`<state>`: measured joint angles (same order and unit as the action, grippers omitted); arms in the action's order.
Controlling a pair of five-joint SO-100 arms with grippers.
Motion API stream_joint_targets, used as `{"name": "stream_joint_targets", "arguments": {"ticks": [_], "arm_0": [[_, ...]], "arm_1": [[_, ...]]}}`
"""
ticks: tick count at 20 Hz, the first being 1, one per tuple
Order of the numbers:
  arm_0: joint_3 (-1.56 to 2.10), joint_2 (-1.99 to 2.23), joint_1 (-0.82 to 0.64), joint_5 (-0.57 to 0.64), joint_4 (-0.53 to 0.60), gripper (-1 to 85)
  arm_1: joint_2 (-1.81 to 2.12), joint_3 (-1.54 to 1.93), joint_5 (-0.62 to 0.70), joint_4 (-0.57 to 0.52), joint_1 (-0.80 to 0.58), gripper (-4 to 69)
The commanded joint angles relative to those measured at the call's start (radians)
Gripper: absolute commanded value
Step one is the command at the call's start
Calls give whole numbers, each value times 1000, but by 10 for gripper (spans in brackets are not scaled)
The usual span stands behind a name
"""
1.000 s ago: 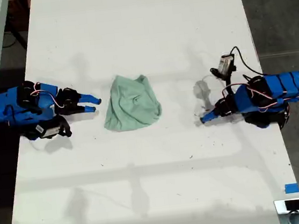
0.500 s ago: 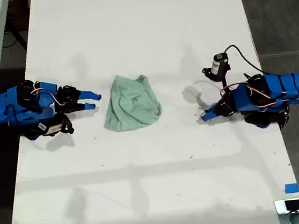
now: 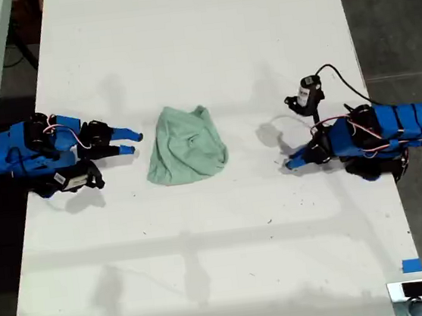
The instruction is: Fold t shirt
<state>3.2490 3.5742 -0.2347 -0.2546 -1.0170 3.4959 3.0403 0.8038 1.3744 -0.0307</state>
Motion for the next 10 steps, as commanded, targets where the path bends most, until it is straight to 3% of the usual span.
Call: {"name": "stream_joint_targets", "arguments": {"ticks": [1, 10], "arm_0": [[41, 3, -11, 9, -2, 172], [41, 3, -9, 9, -2, 172]], "arm_1": [[8, 54, 15, -6, -8, 90], [8, 54, 15, -6, -8, 76]]}}
